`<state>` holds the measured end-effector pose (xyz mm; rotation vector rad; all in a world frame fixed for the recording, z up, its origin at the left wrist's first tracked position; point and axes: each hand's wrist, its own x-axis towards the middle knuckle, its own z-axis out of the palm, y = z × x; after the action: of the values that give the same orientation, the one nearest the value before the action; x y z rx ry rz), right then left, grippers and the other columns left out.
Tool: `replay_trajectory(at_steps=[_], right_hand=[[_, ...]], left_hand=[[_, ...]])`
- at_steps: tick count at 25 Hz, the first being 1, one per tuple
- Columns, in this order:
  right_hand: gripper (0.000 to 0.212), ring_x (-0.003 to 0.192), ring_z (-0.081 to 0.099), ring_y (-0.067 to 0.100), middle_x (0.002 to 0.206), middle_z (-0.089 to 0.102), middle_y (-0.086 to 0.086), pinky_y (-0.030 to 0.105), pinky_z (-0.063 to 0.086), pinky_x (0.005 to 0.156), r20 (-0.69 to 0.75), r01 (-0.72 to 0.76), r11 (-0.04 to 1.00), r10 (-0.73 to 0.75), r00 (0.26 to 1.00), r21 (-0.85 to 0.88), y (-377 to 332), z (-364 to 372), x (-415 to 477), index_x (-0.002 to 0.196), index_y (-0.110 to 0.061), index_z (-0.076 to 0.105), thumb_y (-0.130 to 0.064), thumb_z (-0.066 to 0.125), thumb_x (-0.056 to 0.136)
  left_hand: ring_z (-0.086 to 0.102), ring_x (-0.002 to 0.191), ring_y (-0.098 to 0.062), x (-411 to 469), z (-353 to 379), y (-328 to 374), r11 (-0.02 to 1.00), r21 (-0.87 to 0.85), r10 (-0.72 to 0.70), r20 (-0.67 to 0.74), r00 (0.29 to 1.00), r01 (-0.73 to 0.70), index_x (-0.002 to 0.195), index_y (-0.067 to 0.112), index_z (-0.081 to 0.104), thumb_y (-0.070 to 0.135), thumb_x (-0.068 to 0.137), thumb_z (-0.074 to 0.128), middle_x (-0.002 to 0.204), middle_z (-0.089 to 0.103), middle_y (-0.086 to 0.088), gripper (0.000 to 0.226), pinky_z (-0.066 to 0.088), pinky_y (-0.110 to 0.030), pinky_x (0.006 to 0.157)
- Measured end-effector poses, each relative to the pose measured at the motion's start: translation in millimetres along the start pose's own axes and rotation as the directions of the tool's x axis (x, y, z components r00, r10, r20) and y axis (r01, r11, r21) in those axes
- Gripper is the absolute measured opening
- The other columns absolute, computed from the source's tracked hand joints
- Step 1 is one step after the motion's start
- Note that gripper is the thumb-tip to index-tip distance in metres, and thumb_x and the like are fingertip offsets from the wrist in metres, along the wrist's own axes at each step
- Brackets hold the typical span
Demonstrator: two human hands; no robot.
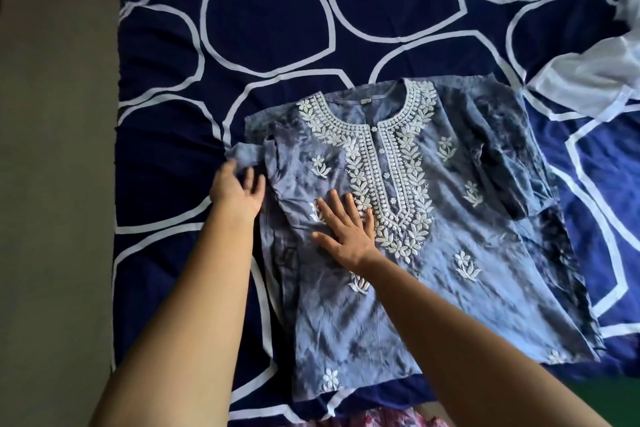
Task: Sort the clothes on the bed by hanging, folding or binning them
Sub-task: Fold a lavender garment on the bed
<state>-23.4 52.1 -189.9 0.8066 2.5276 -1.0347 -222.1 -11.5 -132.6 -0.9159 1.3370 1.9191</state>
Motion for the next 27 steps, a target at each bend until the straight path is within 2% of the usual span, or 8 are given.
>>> replay_trajectory(at_steps=[5, 9, 14, 18, 20, 23, 25, 27], right_hand=[[0.073, 0.139, -0.03, 0.009, 0.149, -0.03, -0.019, 0.04, -0.032, 0.1, 0.02, -0.002, 1.0, 0.002, 1.0, 0.005, -0.9, -3.5, 0.3, 0.149, -0.044, -0.001, -0.069, 0.021, 0.084], [0.069, 0.137, -0.035, 0.012, 0.15, -0.034, -0.016, 0.043, -0.031, 0.103, 0.034, -0.018, 0.996, 0.021, 0.999, -0.084, -2.3, -1.2, -1.0, 0.148, -0.043, -0.01, -0.063, 0.027, 0.094], [0.078, 0.133, -0.041, 0.017, 0.145, -0.043, -0.011, 0.046, -0.034, 0.098, 0.048, -0.022, 0.981, 0.032, 0.998, -0.194, -2.5, 4.5, 1.2, 0.145, -0.041, -0.023, -0.072, 0.023, 0.089], [0.069, 0.143, -0.02, 0.013, 0.158, -0.013, -0.012, 0.049, -0.024, 0.11, 0.027, -0.039, 0.976, 0.034, 0.999, 0.212, -1.5, -6.4, 0.9, 0.151, -0.038, 0.008, -0.067, 0.029, 0.092], [0.056, 0.144, 0.022, 0.022, 0.154, 0.03, 0.0, 0.053, 0.012, 0.118, -0.091, -0.061, 0.65, 0.199, 0.976, 0.757, -7.1, -21.9, -8.8, 0.143, -0.031, 0.038, -0.058, 0.036, 0.094], [0.032, 0.094, 0.064, 0.017, 0.106, 0.072, -0.003, 0.031, 0.054, 0.074, -0.039, 0.074, -0.056, 0.471, 0.881, 0.996, -3.5, -50.5, -25.1, 0.111, -0.027, 0.061, -0.03, 0.03, 0.103], [0.042, 0.09, 0.063, 0.024, 0.098, 0.072, -0.002, 0.039, 0.053, 0.08, 0.047, 0.142, -0.348, 0.481, 0.875, 0.927, 13.3, -62.1, -31.4, 0.104, -0.022, 0.066, -0.022, 0.024, 0.102], [0.043, 0.099, 0.062, 0.035, 0.115, 0.064, 0.008, 0.051, 0.043, 0.095, 0.112, 0.11, -0.409, 0.481, 0.87, 0.906, 27.8, -68.4, -32.2, 0.118, -0.015, 0.058, -0.025, 0.02, 0.101]], left_hand=[[0.053, 0.088, -0.015, -2.0, 18.8, -2.5, 0.824, 0.457, -0.341, -0.07, 0.938, 0.334, 0.102, 0.013, 0.058, 0.062, 0.078, 0.063, 0.098, 0.06, 0.0, 0.054, 0.045, -0.027, 0.078], [0.052, 0.074, -0.003, 9.5, 22.8, 10.1, 0.918, 0.395, -0.03, -0.04, 0.999, 0.044, 0.082, 0.025, 0.057, 0.049, 0.089, 0.053, 0.082, 0.057, 0.014, 0.025, 0.037, -0.022, 0.069], [0.058, 0.094, -0.012, 19.4, 6.3, 51.6, 0.968, -0.121, 0.226, 0.029, 0.974, -0.221, 0.126, 0.02, 0.048, 0.04, 0.094, 0.054, 0.122, 0.057, -0.001, 0.038, 0.052, -0.03, 0.08], [0.058, 0.098, -0.015, -22.7, 29.7, 43.1, 0.825, -0.051, 0.562, 0.195, 0.804, -0.564, 0.115, 0.023, 0.045, 0.016, 0.093, 0.059, 0.119, 0.058, 0.001, 0.027, 0.048, -0.042, 0.089], [0.06, 0.098, -0.01, -64.6, 33.1, 17.3, 0.632, 0.069, 0.566, 0.64, 0.52, -0.772, 0.105, 0.023, 0.052, 0.008, 0.087, 0.063, 0.109, 0.062, 0.005, 0.026, 0.048, -0.032, 0.087], [0.052, 0.115, 0.0, -80.6, -7.1, -43.4, 0.022, 0.17, 0.214, 0.962, 0.171, -0.985, 0.101, 0.022, 0.063, 0.0, 0.08, 0.062, 0.12, 0.058, 0.013, 0.03, 0.044, -0.023, 0.098], [0.057, 0.111, -0.007, -76.4, -38.7, -79.9, 0.03, 0.429, 0.34, 0.845, 0.413, -0.903, 0.096, 0.033, 0.062, 0.007, 0.085, 0.06, 0.115, 0.061, 0.012, 0.028, 0.05, -0.032, 0.091], [0.064, 0.095, -0.016, -74.3, -53.0, -100.7, 0.309, 0.768, 0.307, 0.478, 0.823, -0.561, 0.09, 0.034, 0.063, 0.022, 0.092, 0.059, 0.096, 0.066, 0.011, 0.013, 0.053, -0.036, 0.083]])
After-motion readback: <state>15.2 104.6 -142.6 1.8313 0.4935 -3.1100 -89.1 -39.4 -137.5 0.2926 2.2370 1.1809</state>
